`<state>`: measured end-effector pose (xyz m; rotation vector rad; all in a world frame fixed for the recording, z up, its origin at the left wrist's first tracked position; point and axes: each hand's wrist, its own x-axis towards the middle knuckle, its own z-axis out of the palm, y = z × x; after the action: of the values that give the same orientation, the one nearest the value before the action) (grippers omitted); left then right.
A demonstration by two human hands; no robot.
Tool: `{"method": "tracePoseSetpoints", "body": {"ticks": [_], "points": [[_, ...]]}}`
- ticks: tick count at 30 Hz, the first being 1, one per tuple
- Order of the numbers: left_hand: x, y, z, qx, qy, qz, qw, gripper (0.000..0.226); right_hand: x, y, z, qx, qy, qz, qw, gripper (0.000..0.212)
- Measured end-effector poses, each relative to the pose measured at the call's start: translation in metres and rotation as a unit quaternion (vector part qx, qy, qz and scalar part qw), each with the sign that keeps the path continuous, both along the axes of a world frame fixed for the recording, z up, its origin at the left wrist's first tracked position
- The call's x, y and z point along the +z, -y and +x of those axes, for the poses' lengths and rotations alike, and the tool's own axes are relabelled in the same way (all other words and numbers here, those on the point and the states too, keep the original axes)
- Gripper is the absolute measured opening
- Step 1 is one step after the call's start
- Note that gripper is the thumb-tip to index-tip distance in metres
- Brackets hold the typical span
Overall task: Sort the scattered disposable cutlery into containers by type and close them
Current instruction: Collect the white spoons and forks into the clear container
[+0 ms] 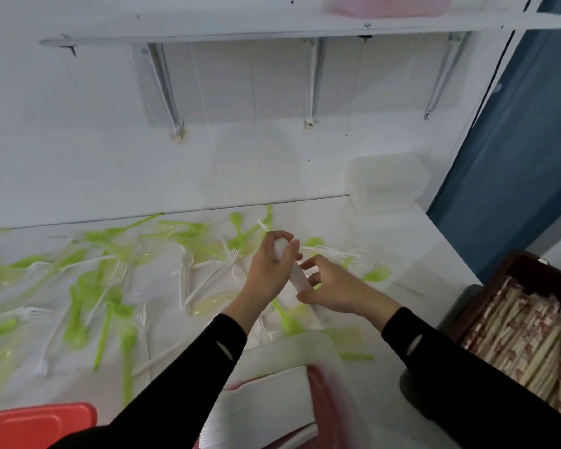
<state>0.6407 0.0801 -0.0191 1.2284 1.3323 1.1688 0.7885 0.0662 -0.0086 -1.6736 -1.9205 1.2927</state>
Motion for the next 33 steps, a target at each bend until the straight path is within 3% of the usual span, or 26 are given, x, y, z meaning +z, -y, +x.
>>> {"method": "tracePoseSetpoints", "body": {"ticks": [3,7,10,13,16,19,22,25,29,33], "points": [[0.012,0.003,-0.010,-0.037,-0.016,-0.003,0.999,0.023,0.005,0.004,-0.002,-0.006,-0.010,0.015,1.000,0.044],[0.037,0.024,-0.040,-0.045,-0.041,0.013,0.998,0.058,0.021,0.010,0.006,0.003,-0.042,0.058,0.997,0.031],[0.048,0.058,-0.062,-0.026,-0.137,0.065,0.988,0.034,0.038,0.015,0.012,0.017,-0.069,0.074,0.995,0.031],[0.053,0.099,-0.079,-0.162,-0.183,0.020,0.969,0.017,0.052,0.026,0.010,0.030,-0.127,0.054,0.990,0.030],[0.049,0.136,-0.082,-0.331,-0.184,-0.064,0.924,0.013,0.065,0.045,0.002,0.041,-0.186,0.009,0.982,0.036],[0.027,0.154,-0.080,-0.410,-0.345,0.034,0.844,0.019,0.072,0.064,-0.005,0.063,-0.220,-0.036,0.973,0.035],[0.005,0.167,-0.084,-0.423,-0.535,0.068,0.728,0.035,0.072,0.078,-0.008,0.094,-0.216,-0.056,0.970,0.030],[-0.009,0.176,-0.074,-0.390,-0.628,0.101,0.666,0.048,0.067,0.088,-0.010,0.130,-0.209,-0.072,0.967,0.026],[-0.016,0.172,-0.064,-0.406,-0.648,0.105,0.635,0.045,0.054,0.094,-0.015,0.173,-0.169,-0.090,0.966,0.034],[-0.016,0.159,-0.069,-0.447,-0.598,0.018,0.666,0.033,0.051,0.099,-0.015,0.236,-0.107,-0.104,0.960,0.030]]}}
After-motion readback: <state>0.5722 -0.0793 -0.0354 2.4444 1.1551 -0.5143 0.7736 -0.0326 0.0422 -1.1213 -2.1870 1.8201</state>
